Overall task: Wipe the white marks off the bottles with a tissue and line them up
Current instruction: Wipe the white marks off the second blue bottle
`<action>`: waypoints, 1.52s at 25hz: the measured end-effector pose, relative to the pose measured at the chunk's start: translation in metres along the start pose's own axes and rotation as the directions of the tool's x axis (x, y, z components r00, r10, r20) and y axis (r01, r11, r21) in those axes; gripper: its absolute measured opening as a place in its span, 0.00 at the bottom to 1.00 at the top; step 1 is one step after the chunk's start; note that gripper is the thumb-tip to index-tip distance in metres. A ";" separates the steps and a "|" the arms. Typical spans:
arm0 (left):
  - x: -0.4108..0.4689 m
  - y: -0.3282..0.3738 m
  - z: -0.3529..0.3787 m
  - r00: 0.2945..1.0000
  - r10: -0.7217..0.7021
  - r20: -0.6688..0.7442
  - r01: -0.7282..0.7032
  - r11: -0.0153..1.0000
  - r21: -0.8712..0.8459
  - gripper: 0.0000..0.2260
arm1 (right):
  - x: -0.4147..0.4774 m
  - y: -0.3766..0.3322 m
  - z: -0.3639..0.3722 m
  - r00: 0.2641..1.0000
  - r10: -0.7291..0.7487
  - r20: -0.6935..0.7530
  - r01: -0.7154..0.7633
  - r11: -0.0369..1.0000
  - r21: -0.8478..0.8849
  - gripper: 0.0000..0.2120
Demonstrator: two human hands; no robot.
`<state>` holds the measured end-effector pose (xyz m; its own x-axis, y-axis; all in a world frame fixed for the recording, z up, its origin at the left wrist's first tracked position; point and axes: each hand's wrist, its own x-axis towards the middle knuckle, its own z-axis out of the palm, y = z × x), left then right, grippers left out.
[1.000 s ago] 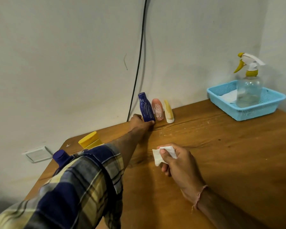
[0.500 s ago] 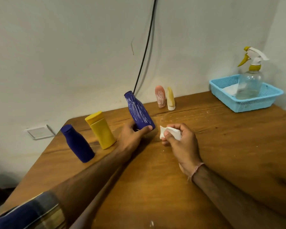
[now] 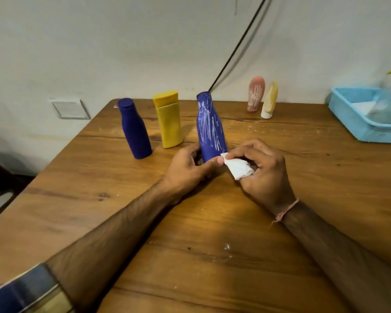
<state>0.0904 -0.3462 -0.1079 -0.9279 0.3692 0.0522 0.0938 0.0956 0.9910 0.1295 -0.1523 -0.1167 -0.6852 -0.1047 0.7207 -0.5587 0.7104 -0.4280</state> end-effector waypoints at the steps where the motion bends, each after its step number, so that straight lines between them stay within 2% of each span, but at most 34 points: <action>1: 0.001 -0.001 -0.001 1.000 -0.007 0.002 0.007 1.000 -0.009 0.14 | 0.001 -0.001 0.001 1.000 -0.020 0.020 0.021 1.000 -0.019 0.12; 4: 0.008 -0.012 -0.007 1.000 -0.008 0.003 0.008 0.997 -0.073 0.16 | 0.006 -0.004 0.011 0.999 -0.034 0.035 0.037 0.997 -0.073 0.11; 9: 0.015 -0.020 -0.007 1.000 0.026 -0.013 -0.028 0.989 -0.149 0.16 | 0.026 -0.004 0.028 0.986 0.061 -0.154 -0.069 0.997 -0.047 0.11; 13: 0.020 -0.023 -0.007 0.998 0.044 -0.035 -0.050 0.980 -0.192 0.10 | 0.018 -0.006 0.031 0.998 -0.046 -0.051 0.040 0.993 -0.109 0.10; 17: 0.021 -0.024 -0.006 0.999 0.048 0.011 -0.045 0.980 -0.196 0.12 | 0.025 0.001 0.027 0.989 -0.002 -0.149 -0.011 0.996 -0.088 0.11; 20: 0.022 -0.027 -0.007 0.998 0.066 0.015 -0.062 0.978 -0.201 0.12 | 0.019 0.001 0.023 0.996 -0.072 -0.045 0.068 0.994 -0.083 0.10; 24: 0.022 -0.029 -0.009 0.995 0.088 0.049 -0.084 0.993 -0.085 0.22 | 0.021 0.004 0.018 0.987 -0.019 -0.157 -0.001 0.992 -0.127 0.11; 28: 0.017 -0.025 -0.008 0.994 0.111 -0.020 -0.111 0.994 0.009 0.24 | 0.019 -0.002 0.019 0.996 -0.086 -0.041 0.078 0.984 -0.162 0.13; 31: 0.016 -0.024 -0.008 0.991 0.130 -0.012 -0.128 0.986 0.111 0.27 | 0.023 0.002 0.014 0.997 -0.064 -0.047 0.054 0.980 -0.193 0.15; 34: 0.015 -0.022 -0.009 0.994 0.109 -0.017 -0.105 0.982 0.158 0.30 | 0.021 0.000 0.015 0.992 -0.108 0.064 0.117 0.979 -0.165 0.14; 38: 0.016 -0.021 -0.010 0.989 0.145 0.009 -0.141 0.949 0.280 0.29 | 0.024 0.001 0.011 0.998 -0.051 -0.023 0.046 0.987 -0.156 0.13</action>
<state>0.0701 -0.3513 -0.1269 -0.9012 0.3875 0.1940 0.3215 0.2976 0.8990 0.1076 -0.1619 -0.1059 -0.6451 -0.1245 0.7539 -0.5102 0.8046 -0.3038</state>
